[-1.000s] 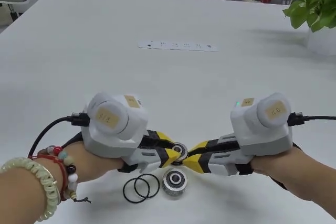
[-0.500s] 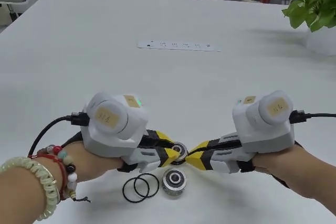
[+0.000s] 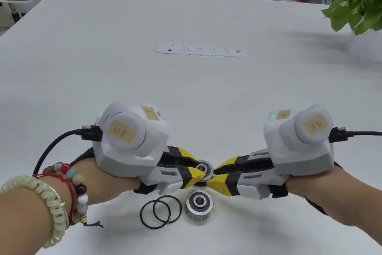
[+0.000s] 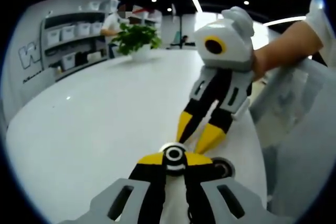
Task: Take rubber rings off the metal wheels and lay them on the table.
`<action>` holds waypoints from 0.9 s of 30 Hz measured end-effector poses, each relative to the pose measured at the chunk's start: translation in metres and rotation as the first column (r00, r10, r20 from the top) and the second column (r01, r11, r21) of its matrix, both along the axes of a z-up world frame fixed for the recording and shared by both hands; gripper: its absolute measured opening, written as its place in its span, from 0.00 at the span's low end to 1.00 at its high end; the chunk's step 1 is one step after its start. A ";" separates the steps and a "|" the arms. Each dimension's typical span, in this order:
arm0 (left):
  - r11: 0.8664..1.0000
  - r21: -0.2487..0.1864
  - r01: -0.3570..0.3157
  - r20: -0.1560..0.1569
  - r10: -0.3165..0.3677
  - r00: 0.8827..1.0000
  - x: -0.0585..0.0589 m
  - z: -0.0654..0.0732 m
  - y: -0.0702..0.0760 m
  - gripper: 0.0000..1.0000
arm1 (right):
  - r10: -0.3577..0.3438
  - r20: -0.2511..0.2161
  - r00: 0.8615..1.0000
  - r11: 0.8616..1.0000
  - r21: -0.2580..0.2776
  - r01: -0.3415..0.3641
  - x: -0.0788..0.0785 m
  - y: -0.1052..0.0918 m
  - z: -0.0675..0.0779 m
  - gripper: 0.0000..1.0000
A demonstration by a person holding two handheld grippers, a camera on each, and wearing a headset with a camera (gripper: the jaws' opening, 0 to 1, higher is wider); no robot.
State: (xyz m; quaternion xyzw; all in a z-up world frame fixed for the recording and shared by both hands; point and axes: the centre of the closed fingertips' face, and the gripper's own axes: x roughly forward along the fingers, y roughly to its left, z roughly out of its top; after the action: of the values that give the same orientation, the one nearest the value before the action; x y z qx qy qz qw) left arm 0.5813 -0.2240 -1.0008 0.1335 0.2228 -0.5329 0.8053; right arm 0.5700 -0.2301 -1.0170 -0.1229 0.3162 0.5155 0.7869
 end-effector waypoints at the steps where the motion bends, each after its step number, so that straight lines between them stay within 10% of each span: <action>1: 1.000 0.000 0.001 0.000 -0.001 1.000 0.000 0.000 0.000 0.13 | -0.004 0.012 1.000 1.000 -0.002 0.004 0.001 0.001 0.000 0.19; 4: 1.000 0.000 0.001 0.000 -0.001 1.000 0.000 0.000 0.000 0.13 | 0.003 0.041 0.999 1.000 -0.002 -0.003 0.003 0.006 0.001 0.30; 27: 1.000 0.005 0.003 0.001 -0.003 1.000 0.000 0.000 0.000 0.13 | 0.017 0.043 0.999 0.998 -0.055 -0.015 0.006 -0.006 -0.003 0.00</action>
State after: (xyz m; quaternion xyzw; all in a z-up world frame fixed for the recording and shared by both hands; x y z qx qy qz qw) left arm 0.5809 -0.2236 -1.0013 0.1358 0.2237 -0.5334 0.8043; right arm 0.5763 -0.2358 -1.0202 -0.1578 0.3120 0.5101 0.7859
